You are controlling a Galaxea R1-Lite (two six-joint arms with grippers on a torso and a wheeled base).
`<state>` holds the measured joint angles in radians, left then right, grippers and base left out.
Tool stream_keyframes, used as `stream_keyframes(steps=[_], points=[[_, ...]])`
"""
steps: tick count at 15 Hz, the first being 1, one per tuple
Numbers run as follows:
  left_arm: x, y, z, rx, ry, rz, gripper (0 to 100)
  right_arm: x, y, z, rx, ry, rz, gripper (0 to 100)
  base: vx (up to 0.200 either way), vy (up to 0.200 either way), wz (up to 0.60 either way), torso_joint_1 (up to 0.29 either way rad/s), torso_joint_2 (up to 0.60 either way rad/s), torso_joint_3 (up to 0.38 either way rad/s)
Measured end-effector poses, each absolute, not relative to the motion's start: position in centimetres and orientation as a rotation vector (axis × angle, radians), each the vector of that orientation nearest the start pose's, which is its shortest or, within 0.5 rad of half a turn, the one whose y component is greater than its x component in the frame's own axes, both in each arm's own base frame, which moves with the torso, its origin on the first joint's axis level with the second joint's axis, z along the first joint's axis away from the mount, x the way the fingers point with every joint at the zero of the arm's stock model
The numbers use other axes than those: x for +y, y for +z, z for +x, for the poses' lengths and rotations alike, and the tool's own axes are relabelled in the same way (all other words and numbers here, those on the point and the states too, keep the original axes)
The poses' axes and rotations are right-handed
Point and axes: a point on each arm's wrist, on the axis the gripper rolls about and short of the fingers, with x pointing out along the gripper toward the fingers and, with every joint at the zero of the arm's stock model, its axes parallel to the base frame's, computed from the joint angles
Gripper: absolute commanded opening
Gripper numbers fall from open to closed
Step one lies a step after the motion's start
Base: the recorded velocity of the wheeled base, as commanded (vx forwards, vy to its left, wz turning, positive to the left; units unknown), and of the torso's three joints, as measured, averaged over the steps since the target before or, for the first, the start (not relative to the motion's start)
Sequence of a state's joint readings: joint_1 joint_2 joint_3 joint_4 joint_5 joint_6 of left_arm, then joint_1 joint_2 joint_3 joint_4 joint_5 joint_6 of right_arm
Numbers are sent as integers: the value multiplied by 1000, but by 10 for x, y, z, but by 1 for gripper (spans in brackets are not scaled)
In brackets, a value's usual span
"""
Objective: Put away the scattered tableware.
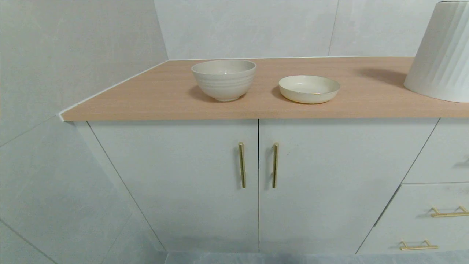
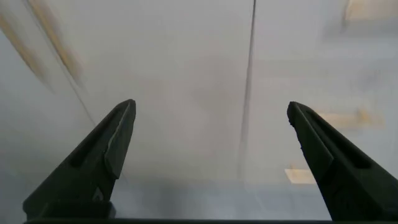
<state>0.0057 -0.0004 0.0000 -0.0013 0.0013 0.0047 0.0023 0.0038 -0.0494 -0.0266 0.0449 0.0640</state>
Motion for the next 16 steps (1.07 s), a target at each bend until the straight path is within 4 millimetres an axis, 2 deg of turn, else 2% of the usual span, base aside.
stream_keyframes(steps=[1,3,5,7,10,12,14,16], points=[[0,76,-23,-2,7,5,100,1,108,-31,-124,86,99,100,0,0,0,0,0,0],[0,76,-23,-2,7,5,100,3,130,-31,-117,203,130,100,0,0,0,0,0,0],[0,76,-23,-1,7,5,100,4,148,-15,-9,315,143,100,0,0,0,0,0,0],[0,76,-23,-2,7,5,100,9,169,16,150,411,144,100,0,0,0,0,0,0],[0,76,-23,-2,7,4,100,28,194,79,353,564,113,100,0,0,0,0,0,0],[0,76,-23,-2,7,5,100,55,201,124,439,675,88,100,0,0,0,0,0,0],[0,76,-23,-2,7,5,100,89,198,165,495,748,60,100,0,0,0,0,0,0],[0,76,-23,-2,7,4,100,123,198,196,511,795,63,100,0,0,0,0,0,0]])
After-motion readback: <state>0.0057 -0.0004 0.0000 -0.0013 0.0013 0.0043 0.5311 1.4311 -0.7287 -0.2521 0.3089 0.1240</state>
